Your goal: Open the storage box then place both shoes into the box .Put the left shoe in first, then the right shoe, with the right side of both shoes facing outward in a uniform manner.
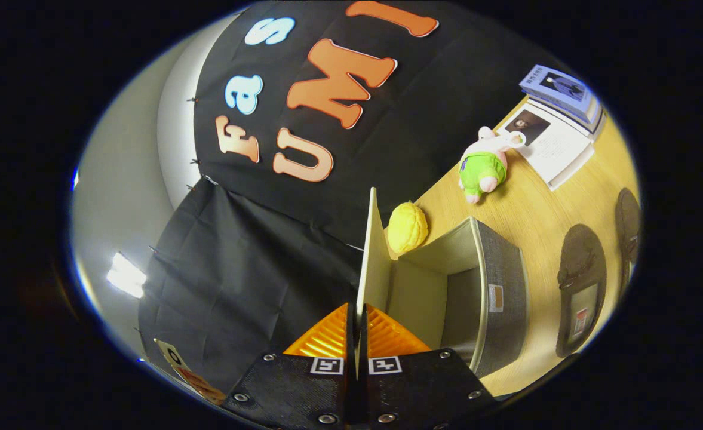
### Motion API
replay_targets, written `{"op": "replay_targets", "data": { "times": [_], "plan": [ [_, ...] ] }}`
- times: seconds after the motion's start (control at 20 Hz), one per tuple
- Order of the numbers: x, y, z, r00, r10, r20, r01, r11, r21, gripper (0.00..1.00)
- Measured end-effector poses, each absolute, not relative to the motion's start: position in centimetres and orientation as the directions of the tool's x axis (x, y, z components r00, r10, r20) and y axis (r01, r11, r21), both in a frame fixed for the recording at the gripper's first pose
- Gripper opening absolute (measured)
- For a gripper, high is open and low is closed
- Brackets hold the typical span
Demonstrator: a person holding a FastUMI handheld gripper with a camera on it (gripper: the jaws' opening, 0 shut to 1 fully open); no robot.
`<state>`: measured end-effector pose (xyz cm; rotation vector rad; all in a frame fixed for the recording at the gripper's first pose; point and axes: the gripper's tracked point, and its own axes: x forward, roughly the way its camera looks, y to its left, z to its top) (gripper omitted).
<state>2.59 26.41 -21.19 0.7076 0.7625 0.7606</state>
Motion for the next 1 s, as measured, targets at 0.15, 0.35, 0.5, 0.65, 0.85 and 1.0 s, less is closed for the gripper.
{"op": "replay_targets", "data": {
  "times": [0.15,0.35,0.5,0.65,0.85,1.0],
  "plan": [
    [1.6,28.8,-19.0,0.487,0.804,-0.341,-0.387,0.549,0.741,0.01],
    [0.9,32.3,-17.9,0.483,0.794,-0.37,-0.431,0.583,0.689,0.02],
    [0.1,34.7,-17.4,0.472,0.796,-0.38,-0.464,0.59,0.661,0.02],
    [-0.3,36.8,-17.8,0.465,0.792,-0.396,-0.474,0.6,0.644,0.03],
    [-0.9,39.4,-18.2,0.453,0.788,-0.417,-0.497,0.612,0.616,0.03],
    [-1.4,41.0,-18.5,0.454,0.782,-0.428,-0.545,0.623,0.561,0.08]
  ]
}}
